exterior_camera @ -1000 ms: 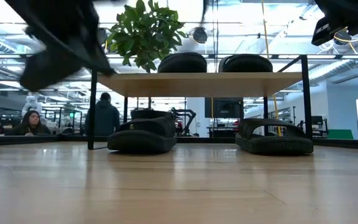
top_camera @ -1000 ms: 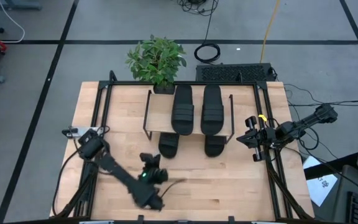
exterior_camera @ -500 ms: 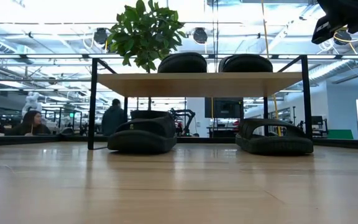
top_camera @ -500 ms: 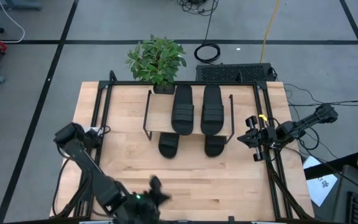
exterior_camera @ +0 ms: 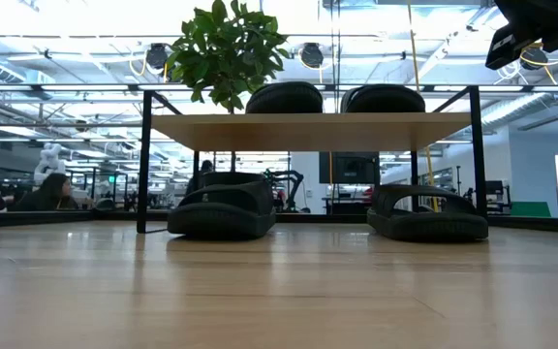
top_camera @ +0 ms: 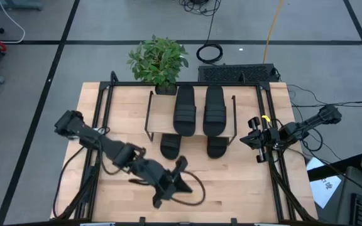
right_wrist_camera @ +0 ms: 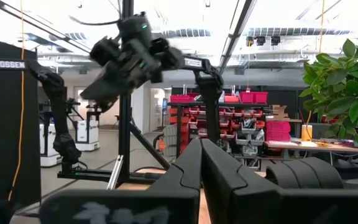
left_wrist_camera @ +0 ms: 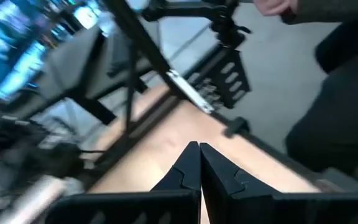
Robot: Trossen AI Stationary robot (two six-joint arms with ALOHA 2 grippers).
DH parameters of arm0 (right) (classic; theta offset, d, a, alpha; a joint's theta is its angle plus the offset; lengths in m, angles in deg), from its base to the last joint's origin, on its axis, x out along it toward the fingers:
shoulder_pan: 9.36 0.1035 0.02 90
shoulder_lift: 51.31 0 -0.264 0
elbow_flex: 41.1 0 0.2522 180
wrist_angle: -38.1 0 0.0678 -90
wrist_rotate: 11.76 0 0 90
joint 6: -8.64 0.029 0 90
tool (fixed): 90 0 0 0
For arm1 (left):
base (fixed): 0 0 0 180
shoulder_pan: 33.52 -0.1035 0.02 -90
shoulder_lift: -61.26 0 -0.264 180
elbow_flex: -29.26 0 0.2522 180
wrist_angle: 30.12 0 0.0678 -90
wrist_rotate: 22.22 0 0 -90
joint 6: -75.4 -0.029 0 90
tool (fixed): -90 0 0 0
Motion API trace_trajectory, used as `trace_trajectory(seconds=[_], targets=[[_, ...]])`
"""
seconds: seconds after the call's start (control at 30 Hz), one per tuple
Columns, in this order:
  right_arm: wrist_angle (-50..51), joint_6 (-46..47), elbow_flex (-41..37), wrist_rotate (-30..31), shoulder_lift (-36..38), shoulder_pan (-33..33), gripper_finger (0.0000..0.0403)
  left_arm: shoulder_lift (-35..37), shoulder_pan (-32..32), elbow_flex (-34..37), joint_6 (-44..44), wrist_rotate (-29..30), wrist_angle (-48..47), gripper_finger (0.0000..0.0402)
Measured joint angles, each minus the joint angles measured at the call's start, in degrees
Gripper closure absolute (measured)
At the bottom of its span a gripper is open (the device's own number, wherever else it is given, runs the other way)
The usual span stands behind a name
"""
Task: Pick and place slides into the shelf
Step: Adjust the shelf
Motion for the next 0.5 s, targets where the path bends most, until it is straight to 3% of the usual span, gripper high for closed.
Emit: trace_trajectory(seconds=[0.17, 0.3, 0.5], targets=[[0.0, -0.1, 0.0, 0.0, 0.0, 0.0, 0.0403, 6.6, -1.7, 2.2, -4.7, 7.9, 0.3, 0.0401], [-0.4, -0.2, 0.0, 0.0, 0.0, 0.0, 0.0403, 16.0, -2.1, 6.8, -5.1, 12.6, 0.6, 0.0402], [-1.2, -0.4, 0.0, 0.0, 0.0, 0.0, 0.0403, 33.6, -1.9, 24.9, 0.8, 20.3, 5.9, 0.0402]])
